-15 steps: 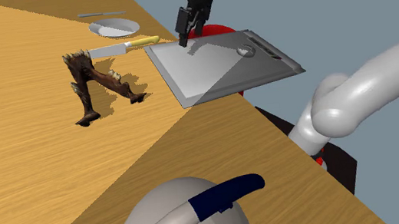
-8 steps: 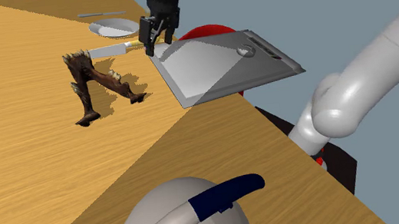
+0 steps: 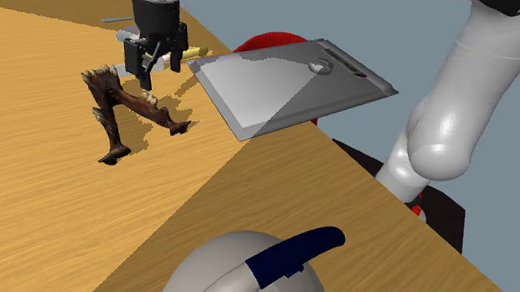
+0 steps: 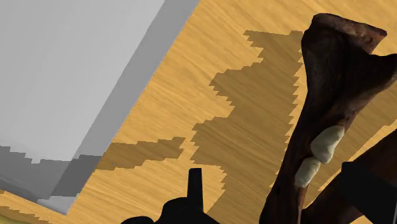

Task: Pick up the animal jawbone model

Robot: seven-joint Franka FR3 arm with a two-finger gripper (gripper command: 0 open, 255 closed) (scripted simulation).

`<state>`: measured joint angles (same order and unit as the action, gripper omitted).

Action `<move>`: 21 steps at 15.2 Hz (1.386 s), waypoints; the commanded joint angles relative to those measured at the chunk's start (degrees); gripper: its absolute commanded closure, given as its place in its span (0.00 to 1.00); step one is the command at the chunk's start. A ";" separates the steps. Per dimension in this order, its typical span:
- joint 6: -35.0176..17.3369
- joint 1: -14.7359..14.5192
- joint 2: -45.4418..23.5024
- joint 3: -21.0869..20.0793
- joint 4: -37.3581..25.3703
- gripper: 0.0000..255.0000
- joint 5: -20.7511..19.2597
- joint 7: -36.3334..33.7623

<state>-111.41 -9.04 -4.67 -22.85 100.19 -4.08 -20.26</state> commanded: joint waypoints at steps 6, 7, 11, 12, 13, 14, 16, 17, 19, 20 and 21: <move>0.45 -3.68 -11.03 -1.14 -10.43 0.00 -4.69 -4.27; -0.29 -3.65 -11.08 -1.11 -9.72 0.00 -4.74 -4.33; -3.23 -3.57 -11.43 -0.99 -7.09 0.00 -5.02 -4.61; -3.64 -3.56 -11.49 -0.97 -6.74 0.00 -5.07 -4.66; -3.64 -3.56 -11.49 -0.97 -6.73 0.00 -5.06 -4.65; -3.72 -3.48 -11.35 -0.95 -6.53 1.00 -5.00 -4.56; -3.73 -3.46 -11.28 -0.96 -6.46 1.00 -4.97 -4.54; -3.73 -3.45 -11.30 -0.95 -6.47 1.00 -4.97 -4.53; -3.74 -3.44 -11.30 -0.95 -6.47 1.00 -4.97 -4.52; -3.72 -3.45 -11.32 -0.95 -6.50 1.00 -4.98 -4.52; -3.71 -3.44 -11.29 -0.95 -6.49 1.00 -4.97 -4.51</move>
<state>-115.17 -12.47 -15.93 -23.79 93.65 -9.05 -24.78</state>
